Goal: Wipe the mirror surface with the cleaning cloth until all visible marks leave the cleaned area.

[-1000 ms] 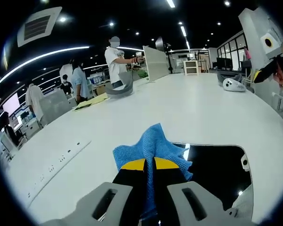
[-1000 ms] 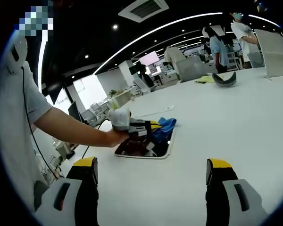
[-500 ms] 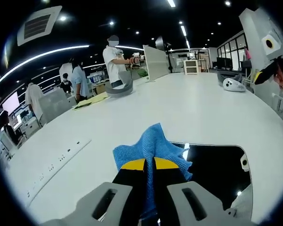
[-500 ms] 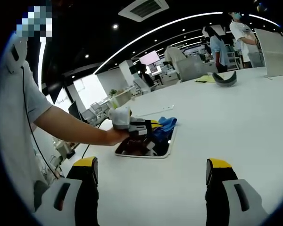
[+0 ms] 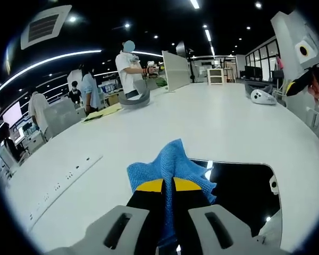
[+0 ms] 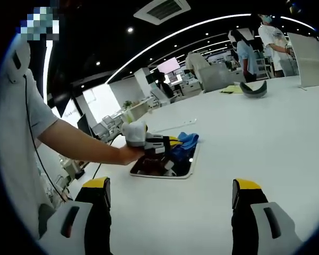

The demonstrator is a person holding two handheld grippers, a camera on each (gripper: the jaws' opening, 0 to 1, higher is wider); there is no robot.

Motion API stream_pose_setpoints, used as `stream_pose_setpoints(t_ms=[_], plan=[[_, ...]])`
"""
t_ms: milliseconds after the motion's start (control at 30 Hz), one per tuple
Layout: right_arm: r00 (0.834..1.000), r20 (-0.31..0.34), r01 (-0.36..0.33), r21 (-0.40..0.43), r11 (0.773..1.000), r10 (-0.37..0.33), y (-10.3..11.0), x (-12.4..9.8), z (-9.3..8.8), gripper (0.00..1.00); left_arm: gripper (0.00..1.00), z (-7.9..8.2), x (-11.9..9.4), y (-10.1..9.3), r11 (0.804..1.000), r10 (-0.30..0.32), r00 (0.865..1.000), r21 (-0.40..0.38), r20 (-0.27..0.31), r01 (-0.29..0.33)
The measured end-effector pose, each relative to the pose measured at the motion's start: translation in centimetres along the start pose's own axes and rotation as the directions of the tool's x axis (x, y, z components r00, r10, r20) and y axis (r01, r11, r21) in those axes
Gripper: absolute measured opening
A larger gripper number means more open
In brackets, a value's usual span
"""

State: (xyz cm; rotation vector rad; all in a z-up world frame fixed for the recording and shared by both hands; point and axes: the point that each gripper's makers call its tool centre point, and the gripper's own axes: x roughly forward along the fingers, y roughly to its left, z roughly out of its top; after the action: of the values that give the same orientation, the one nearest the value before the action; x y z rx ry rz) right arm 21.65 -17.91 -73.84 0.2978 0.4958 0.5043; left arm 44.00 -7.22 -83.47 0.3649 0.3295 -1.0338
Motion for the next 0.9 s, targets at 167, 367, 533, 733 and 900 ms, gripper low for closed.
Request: stream_pose_setpoints(t_ms=[167,367,533,733,900], plan=[[1.000,0.001,-0.005,-0.002,1.000,0.005,0.2,0.1,0.1,0.95,0.03,-0.1,-0.3,-0.3,1.000,0.004,1.000,-0.006,0.003,-0.004],[1.000,0.009,-0.010,-0.006,1.000,0.010,0.3,0.2,0.4,0.95,0.03,-0.2,-0.6,-0.5,1.000,0.008,1.000,-0.011,0.002,-0.008],[1.000,0.009,-0.015,-0.009,1.000,0.015,0.5,0.1,0.5,0.95,0.03,-0.4,-1.0,-0.9,1.000,0.013,1.000,-0.022,0.004,-0.013],[1.000,0.015,-0.014,-0.010,1.000,0.014,0.5,0.0,0.6,0.95,0.03,-0.5,-1.4,-1.3,0.999,0.013,1.000,-0.029,0.005,-0.013],[1.000,0.016,-0.016,-0.014,1.000,0.016,0.6,-0.1,0.7,0.95,0.03,-0.5,-1.6,-1.6,1.000,0.009,1.000,-0.023,-0.003,-0.009]])
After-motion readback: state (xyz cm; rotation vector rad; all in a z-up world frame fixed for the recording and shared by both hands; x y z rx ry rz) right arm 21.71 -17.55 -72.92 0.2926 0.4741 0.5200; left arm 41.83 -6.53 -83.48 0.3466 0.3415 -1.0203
